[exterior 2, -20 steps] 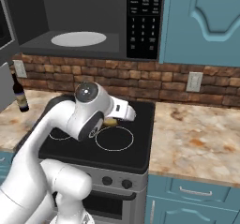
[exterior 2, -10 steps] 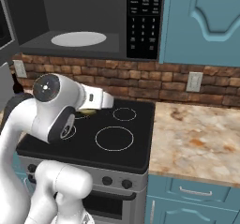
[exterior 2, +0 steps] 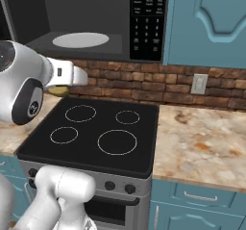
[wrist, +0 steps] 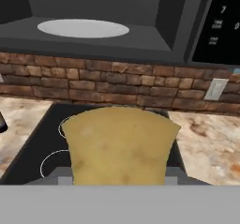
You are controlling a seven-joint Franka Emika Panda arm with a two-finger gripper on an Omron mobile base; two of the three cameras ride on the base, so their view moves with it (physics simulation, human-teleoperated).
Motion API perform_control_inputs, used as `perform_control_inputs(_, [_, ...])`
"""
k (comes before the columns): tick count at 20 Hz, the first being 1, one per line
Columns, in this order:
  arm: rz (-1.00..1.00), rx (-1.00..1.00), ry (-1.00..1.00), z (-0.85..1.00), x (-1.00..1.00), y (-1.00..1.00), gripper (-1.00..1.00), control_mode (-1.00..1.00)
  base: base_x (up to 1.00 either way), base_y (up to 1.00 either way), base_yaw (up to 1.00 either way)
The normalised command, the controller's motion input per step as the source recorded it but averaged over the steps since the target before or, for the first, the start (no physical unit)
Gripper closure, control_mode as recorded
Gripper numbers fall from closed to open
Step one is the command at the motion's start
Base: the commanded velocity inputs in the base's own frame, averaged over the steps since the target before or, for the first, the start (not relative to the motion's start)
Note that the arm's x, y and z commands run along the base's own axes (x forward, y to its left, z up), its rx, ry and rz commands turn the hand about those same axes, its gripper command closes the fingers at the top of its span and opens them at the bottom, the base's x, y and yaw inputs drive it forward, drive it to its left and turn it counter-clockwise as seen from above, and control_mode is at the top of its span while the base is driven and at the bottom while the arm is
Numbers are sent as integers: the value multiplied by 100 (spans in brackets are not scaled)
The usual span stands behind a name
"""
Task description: Place the sponge inside the microwave to prepare for sanitizing.
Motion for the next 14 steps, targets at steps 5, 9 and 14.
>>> perform_control_inputs(5, [4, 0, -6, 56, -2, 41, 100, -100, 0, 0, 0])
perform_control_inputs(9, [0, -1, -5, 81, 0, 36, 100, -100, 0, 0, 0])
perform_control_inputs(14, [6, -2, 0, 8, 28, 2, 100, -100, 0, 0, 0])
